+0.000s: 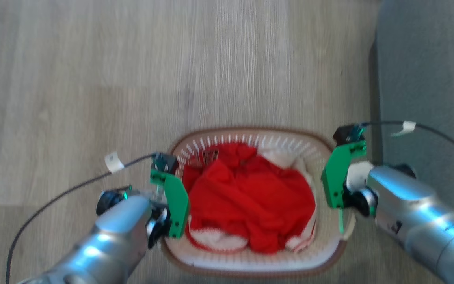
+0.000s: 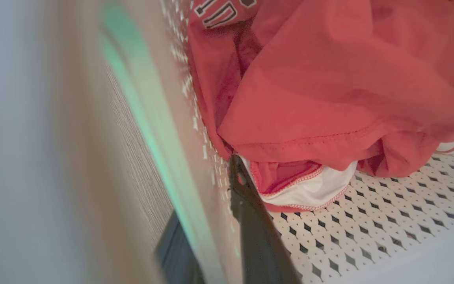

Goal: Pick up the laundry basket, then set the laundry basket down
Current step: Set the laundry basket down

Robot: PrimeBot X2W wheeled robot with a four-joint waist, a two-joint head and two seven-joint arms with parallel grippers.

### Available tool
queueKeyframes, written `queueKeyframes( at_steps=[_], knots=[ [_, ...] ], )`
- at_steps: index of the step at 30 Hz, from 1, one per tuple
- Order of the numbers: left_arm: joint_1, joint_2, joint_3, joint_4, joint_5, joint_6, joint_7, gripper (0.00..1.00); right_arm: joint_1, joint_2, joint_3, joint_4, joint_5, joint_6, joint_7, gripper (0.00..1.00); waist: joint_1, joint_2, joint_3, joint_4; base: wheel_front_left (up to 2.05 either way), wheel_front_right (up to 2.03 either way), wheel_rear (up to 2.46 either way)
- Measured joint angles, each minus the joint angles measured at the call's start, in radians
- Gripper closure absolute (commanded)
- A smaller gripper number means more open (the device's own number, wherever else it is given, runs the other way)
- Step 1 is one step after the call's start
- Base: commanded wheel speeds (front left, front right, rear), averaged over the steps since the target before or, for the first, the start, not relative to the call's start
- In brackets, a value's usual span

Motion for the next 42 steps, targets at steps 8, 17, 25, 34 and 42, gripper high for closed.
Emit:
queueKeyframes(
  at_steps=[8,17,25,34,42],
  knots=[
    [-0.098,-0.017,0.006,0.024,0.011,0.007,-0.082,1.0,-0.093,-0.006,-0.007,0.03,-0.038,0.002,-0.093,1.0,0.0,0.0,0.176,-0.007,0.0,0.0,0.0],
    [-0.184,-0.015,0.005,-0.013,0.019,0.056,-0.114,1.0,-0.178,-0.003,-0.011,0.074,-0.034,0.003,-0.163,1.0,0.0,0.0,0.352,-0.009,0.0,0.0,0.0],
    [-0.243,-0.013,0.005,-0.012,0.018,0.07,-0.131,1.0,-0.238,0.007,-0.012,0.101,-0.062,0.003,-0.199,1.0,-0.0001,0.0,0.451,-0.019,0.0,0.0,0.0],
    [-0.277,-0.013,0.006,-0.011,0.018,0.091,-0.168,1.0,-0.282,0.015,-0.012,0.124,-0.069,0.003,-0.256,1.0,-0.0002,0.0,0.507,-0.025,0.0,0.0,0.0],
    [-0.284,-0.014,0.006,-0.016,0.018,0.103,-0.185,1.0,-0.29,0.02,-0.012,0.144,-0.08,0.007,-0.314,1.0,-0.0002,0.0,0.532,-0.024,0.0,0.0,0.0]
  ],
)
